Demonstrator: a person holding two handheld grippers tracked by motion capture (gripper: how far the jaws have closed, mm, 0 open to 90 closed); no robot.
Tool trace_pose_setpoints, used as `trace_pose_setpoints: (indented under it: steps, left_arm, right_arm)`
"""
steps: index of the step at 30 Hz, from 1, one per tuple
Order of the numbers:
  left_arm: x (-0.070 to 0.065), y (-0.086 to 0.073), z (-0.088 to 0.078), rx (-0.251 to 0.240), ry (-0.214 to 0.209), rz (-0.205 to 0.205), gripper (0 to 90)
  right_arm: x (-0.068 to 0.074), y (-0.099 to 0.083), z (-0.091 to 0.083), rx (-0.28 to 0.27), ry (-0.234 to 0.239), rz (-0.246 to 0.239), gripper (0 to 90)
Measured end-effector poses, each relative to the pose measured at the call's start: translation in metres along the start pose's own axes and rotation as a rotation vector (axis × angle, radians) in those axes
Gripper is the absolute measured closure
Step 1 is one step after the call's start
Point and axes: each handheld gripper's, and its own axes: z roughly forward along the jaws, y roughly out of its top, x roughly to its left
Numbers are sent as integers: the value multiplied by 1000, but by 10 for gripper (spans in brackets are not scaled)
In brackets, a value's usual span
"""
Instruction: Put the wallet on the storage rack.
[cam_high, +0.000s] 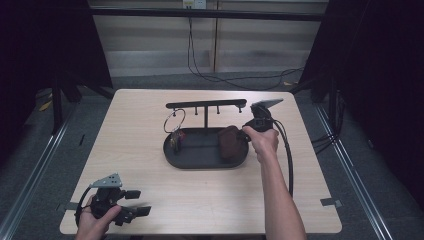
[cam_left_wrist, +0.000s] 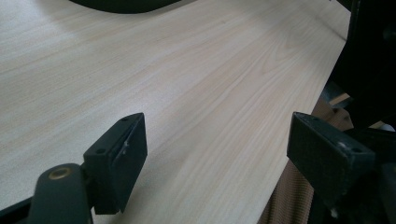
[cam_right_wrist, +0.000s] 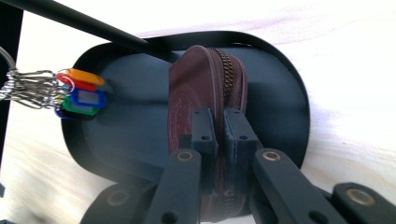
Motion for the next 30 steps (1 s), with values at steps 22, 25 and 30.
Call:
trace_pose_setpoints:
  steps: [22, 25, 30]
  left_arm:
    - [-2, 0, 0, 3, 4, 8, 202]
    - [-1, 0, 0, 1, 6, 9, 203]
    - [0, 0, 1, 9, 8, 3, 202]
  right_arm:
    - [-5, -10, 29, -60, 18, 3, 769]
    - [-9, -12, 28, -68, 10, 8, 687]
    - [-13, -12, 18, -98, 14, -14, 552]
